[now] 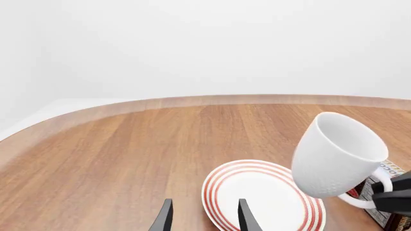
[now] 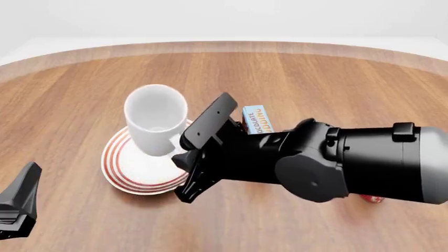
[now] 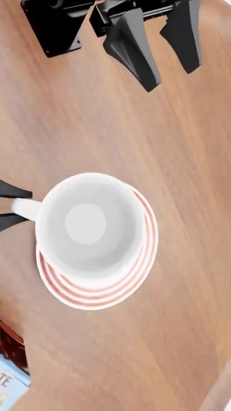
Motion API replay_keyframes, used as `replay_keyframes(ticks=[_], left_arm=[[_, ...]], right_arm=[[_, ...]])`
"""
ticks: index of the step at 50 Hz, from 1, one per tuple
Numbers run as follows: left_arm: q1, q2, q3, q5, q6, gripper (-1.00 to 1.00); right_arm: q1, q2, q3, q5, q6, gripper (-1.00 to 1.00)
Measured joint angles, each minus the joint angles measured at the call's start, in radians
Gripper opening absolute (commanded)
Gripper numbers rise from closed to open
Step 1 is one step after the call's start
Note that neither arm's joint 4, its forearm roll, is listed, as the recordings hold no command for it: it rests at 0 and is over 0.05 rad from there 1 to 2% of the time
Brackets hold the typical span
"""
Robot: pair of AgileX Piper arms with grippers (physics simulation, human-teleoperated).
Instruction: Pick up the white mug and put it on the plate, and put the chocolate pudding to the right of the plate.
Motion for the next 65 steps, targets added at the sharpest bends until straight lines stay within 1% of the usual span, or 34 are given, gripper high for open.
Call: replay_keyframes(ticks=[20, 32, 55, 65], left_arm=[[0.000, 0.000, 0.000, 0.000, 0.000, 1.00], [0.000, 0.000, 0.000, 0.000, 0.000, 1.00], [0.000, 0.000, 0.000, 0.000, 0.000, 1.00], [0.000, 0.000, 0.000, 0.000, 0.000, 1.00]], right_arm=[[-0.052, 0.062, -0.062, -0.020, -0.007, -1.00], [-0.081, 0.105, -0.104, -0.016, -0.013, -1.00], [-0.110, 0.186, -0.238, 0.069, -0.026, -1.00], [-0.104, 0.224, -0.299, 0.111, -0.009, -1.00]])
